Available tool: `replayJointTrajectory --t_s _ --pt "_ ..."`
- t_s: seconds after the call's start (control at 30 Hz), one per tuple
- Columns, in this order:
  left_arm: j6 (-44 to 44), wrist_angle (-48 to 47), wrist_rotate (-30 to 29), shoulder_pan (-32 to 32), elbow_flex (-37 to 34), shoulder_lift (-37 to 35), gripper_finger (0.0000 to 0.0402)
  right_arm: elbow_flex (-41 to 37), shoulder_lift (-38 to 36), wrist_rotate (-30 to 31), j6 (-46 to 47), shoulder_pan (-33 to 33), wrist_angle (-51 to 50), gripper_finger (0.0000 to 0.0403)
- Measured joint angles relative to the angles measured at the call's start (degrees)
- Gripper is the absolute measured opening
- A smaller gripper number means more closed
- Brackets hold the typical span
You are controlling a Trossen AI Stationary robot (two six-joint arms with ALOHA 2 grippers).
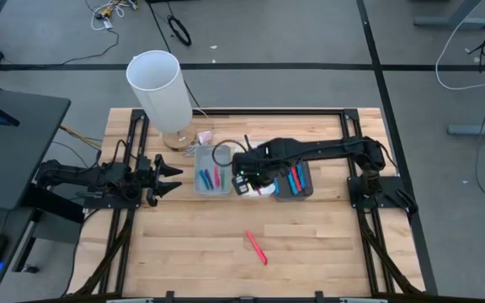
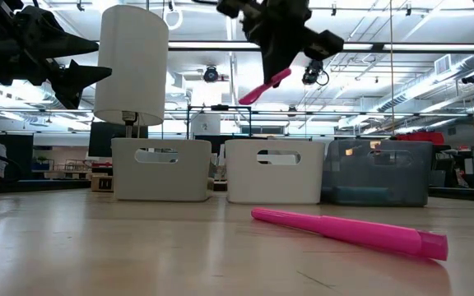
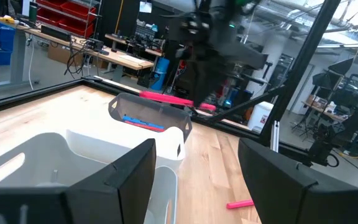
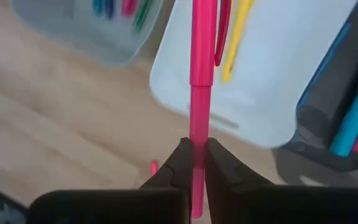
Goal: Pick & Place Markers
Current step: Put the top pink highlighter pen into the white bin
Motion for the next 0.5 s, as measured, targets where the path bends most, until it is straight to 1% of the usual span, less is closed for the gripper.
replayJointTrajectory --t_s 0.27,0.5 --pt "-0.02 0.00 0.00 -0.01 0.01 -0.01 0.0234 -0.09 0.33 0.02 1.33 -5.35 -1.24 0.0016" --pt "-0.01 0.00 0.00 -0.01 0.00 -0.01 0.0234 -2.03 0.39 -0.02 2.44 -8.52 -1.22 0.0016"
